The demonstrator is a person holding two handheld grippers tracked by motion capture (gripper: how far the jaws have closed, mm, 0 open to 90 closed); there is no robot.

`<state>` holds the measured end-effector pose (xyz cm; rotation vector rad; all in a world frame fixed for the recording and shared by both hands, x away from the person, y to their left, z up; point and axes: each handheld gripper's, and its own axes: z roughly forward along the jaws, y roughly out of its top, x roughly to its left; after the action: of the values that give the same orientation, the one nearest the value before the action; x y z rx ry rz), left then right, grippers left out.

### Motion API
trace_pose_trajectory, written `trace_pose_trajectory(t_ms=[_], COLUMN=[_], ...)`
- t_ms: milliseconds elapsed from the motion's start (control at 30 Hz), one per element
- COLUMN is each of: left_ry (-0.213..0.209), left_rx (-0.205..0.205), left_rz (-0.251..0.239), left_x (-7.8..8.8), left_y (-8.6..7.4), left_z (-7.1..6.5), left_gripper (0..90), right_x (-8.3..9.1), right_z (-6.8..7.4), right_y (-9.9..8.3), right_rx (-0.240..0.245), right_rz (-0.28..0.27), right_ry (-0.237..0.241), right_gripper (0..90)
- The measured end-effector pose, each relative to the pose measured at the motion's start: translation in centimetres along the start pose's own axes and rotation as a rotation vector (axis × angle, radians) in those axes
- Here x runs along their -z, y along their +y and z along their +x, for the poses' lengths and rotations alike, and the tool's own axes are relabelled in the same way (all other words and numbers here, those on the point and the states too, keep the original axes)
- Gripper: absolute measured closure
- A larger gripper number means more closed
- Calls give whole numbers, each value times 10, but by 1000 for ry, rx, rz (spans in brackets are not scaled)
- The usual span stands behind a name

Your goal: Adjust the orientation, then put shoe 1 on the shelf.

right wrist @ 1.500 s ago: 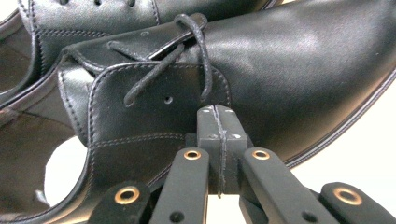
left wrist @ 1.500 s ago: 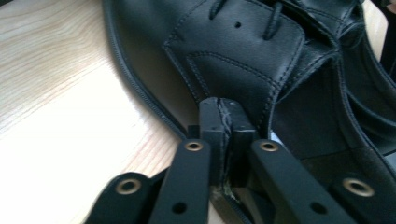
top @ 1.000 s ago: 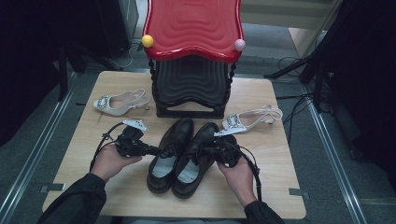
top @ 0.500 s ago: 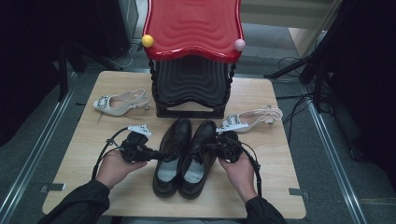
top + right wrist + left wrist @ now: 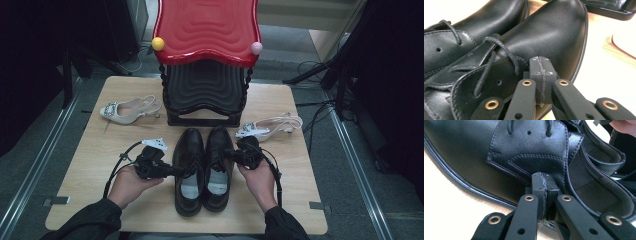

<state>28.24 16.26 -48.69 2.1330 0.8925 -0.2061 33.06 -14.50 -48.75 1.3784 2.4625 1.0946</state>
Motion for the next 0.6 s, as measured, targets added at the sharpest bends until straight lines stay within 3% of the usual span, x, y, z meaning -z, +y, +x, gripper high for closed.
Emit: trace_pose_trajectory(t_ms=[200, 400, 500, 600], left_ry=[-27, -5, -8, -3], left_rx=[3, -11, -5, -8], left_rz=[11, 37, 34, 35], left_x=[1, 8, 6, 4], left_y=[0, -2, -4, -3], left_z=[2, 5, 5, 3], left_gripper=[900, 884, 891, 899], right_x=[2, 8, 11, 15], right_z=[-3, -5, -3, -1], right_y=[0, -2, -5, -4], right_rx=[4, 2, 42, 21], right_rz=[-11, -25, -50, -54], right_ry=[-4, 0, -5, 11], right_gripper=[883, 811, 774, 750])
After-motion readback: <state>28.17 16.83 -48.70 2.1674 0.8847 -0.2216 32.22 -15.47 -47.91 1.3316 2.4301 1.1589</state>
